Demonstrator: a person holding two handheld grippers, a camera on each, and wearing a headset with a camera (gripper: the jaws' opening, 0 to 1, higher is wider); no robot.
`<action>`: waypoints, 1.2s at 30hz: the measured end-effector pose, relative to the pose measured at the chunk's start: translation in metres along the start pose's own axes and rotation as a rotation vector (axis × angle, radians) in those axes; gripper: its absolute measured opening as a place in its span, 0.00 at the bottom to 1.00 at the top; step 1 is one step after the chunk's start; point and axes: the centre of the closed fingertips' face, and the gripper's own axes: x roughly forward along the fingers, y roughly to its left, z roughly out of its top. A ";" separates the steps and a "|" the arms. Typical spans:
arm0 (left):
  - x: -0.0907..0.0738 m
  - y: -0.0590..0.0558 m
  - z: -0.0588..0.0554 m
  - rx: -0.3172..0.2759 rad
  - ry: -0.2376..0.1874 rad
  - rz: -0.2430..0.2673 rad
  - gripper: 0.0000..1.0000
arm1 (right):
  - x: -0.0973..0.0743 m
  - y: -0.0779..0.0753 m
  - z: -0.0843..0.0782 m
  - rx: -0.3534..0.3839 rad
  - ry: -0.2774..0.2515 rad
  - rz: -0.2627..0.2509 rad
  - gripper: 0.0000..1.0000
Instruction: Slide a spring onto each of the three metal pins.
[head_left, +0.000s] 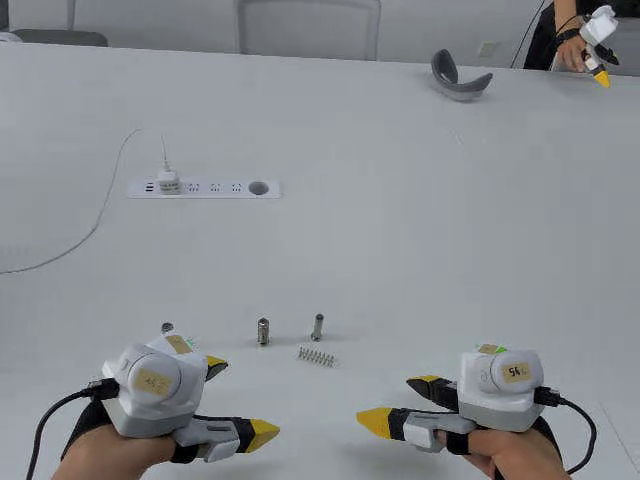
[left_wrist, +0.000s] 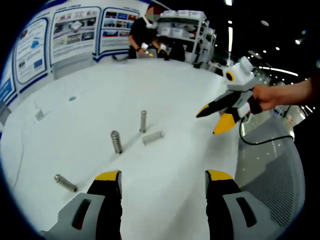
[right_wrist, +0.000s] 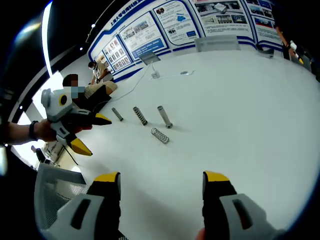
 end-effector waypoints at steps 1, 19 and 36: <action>0.003 -0.001 0.001 0.005 0.001 -0.004 0.69 | -0.001 0.000 0.000 0.001 -0.001 -0.001 0.68; 0.051 -0.017 0.020 0.128 0.057 -0.079 0.68 | -0.014 0.005 -0.008 -0.007 0.007 0.026 0.68; 0.093 -0.017 0.030 0.196 0.100 -0.119 0.67 | -0.018 0.015 -0.021 0.018 0.013 0.049 0.70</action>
